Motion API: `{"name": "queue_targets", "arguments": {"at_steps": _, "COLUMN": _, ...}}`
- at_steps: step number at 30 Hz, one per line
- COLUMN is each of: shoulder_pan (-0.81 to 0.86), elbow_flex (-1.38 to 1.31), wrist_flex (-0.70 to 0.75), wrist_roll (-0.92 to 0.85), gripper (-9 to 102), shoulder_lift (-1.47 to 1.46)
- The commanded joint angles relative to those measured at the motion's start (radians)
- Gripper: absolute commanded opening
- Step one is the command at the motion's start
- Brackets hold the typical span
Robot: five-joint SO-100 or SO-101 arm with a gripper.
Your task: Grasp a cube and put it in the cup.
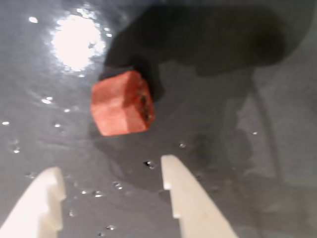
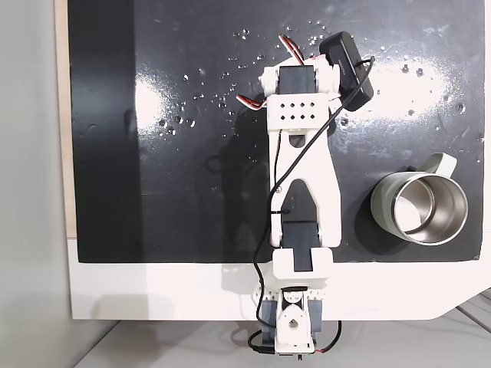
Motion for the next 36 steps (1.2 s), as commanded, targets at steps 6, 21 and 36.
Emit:
{"name": "queue_targets", "arguments": {"at_steps": 6, "shoulder_pan": 0.015, "elbow_flex": -0.120, "wrist_flex": 0.035, "wrist_roll": -0.026, "gripper": 24, "shoulder_lift": -0.060}}
{"name": "queue_targets", "arguments": {"at_steps": 21, "shoulder_pan": 0.043, "elbow_flex": -0.262, "wrist_flex": 0.066, "wrist_roll": -0.038, "gripper": 23, "shoulder_lift": -0.252}}
{"name": "queue_targets", "arguments": {"at_steps": 36, "shoulder_pan": 0.043, "elbow_flex": -0.319, "wrist_flex": 0.058, "wrist_roll": -0.038, "gripper": 20, "shoulder_lift": -0.328}}
